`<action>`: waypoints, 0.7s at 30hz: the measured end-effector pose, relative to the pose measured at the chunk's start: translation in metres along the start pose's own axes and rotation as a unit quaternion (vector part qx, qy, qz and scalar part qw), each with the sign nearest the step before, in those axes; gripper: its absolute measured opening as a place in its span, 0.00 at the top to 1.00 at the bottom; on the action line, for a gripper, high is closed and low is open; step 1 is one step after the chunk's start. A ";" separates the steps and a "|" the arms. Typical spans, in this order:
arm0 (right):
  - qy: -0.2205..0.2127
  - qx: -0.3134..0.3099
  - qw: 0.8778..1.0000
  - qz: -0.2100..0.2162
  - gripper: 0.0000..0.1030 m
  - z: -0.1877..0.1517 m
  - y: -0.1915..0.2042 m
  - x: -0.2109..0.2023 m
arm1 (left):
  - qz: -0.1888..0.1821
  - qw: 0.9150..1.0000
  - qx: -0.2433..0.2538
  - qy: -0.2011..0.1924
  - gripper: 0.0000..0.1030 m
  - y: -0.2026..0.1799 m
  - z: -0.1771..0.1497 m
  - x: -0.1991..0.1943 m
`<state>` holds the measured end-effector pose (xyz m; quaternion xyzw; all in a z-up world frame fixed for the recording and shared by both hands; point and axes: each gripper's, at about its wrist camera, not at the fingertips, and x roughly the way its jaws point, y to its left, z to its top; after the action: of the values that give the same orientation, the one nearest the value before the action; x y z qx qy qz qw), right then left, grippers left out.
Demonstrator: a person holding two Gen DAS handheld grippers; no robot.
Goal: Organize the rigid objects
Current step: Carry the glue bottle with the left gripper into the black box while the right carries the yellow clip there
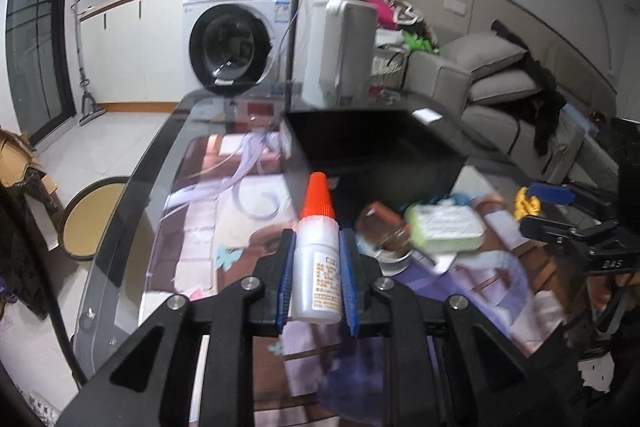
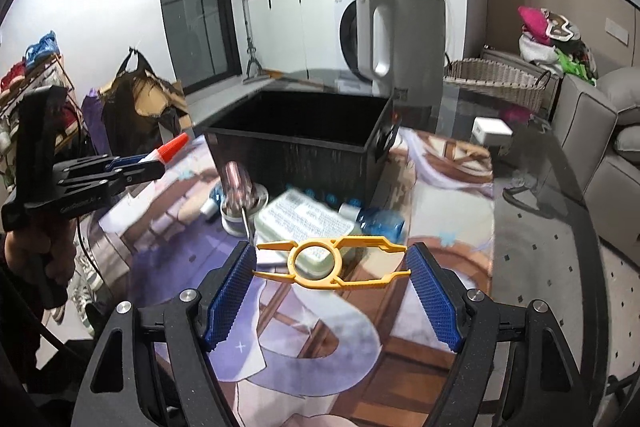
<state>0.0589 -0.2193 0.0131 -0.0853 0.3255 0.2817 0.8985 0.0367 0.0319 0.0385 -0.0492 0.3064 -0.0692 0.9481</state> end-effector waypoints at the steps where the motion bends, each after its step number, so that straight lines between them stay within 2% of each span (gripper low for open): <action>1: -0.003 0.002 1.000 0.002 0.23 0.002 -0.001 -0.002 | -0.003 1.000 -0.001 -0.004 0.82 -0.002 0.003 -0.002; 9: -0.028 -0.001 1.000 0.006 0.23 0.028 -0.003 -0.014 | -0.021 0.999 0.000 -0.029 0.82 -0.018 0.022 -0.009; 21: -0.052 -0.037 0.998 0.016 0.23 0.069 0.005 0.011 | -0.011 0.999 0.013 -0.033 0.81 -0.031 0.046 0.022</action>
<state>0.1002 -0.1865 0.0598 -0.0990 0.2688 0.3118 0.9059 0.0786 -0.0003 0.0670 -0.0426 0.2736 -0.0818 0.9574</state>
